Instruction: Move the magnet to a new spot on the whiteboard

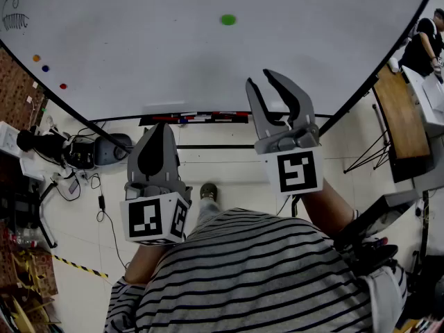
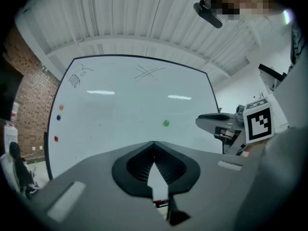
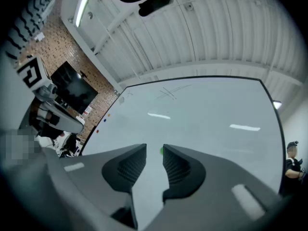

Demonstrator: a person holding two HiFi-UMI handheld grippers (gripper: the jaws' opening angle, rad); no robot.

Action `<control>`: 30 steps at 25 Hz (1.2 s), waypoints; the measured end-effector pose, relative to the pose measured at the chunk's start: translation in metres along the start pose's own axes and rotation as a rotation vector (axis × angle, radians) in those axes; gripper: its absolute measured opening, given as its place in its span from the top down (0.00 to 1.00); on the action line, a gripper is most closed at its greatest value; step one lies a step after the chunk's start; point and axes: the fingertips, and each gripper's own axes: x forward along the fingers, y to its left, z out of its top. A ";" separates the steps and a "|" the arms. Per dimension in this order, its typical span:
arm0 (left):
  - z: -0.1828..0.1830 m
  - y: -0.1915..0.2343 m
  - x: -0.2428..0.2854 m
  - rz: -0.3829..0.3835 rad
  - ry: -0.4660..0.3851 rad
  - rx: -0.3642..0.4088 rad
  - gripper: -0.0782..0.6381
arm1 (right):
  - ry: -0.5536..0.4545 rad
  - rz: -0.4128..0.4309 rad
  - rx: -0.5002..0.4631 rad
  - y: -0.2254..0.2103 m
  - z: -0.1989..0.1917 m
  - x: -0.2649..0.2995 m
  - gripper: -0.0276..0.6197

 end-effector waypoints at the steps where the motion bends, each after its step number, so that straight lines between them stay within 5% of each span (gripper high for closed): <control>1: 0.002 0.007 0.008 -0.005 -0.008 0.004 0.87 | 0.005 -0.014 -0.019 -0.002 -0.001 0.014 0.80; 7: 0.015 0.046 0.067 -0.071 -0.029 -0.018 0.87 | 0.085 -0.103 -0.129 -0.013 -0.023 0.093 0.68; 15: 0.023 0.083 0.126 -0.181 -0.052 -0.039 0.87 | 0.136 -0.236 -0.196 -0.020 -0.040 0.147 0.73; 22: 0.039 0.066 0.136 -0.241 -0.068 -0.043 0.87 | 0.133 -0.279 -0.198 -0.034 -0.027 0.129 0.76; 30: 0.029 0.073 0.139 -0.247 -0.052 -0.045 0.87 | 0.041 -0.303 -0.087 -0.023 -0.012 0.126 0.77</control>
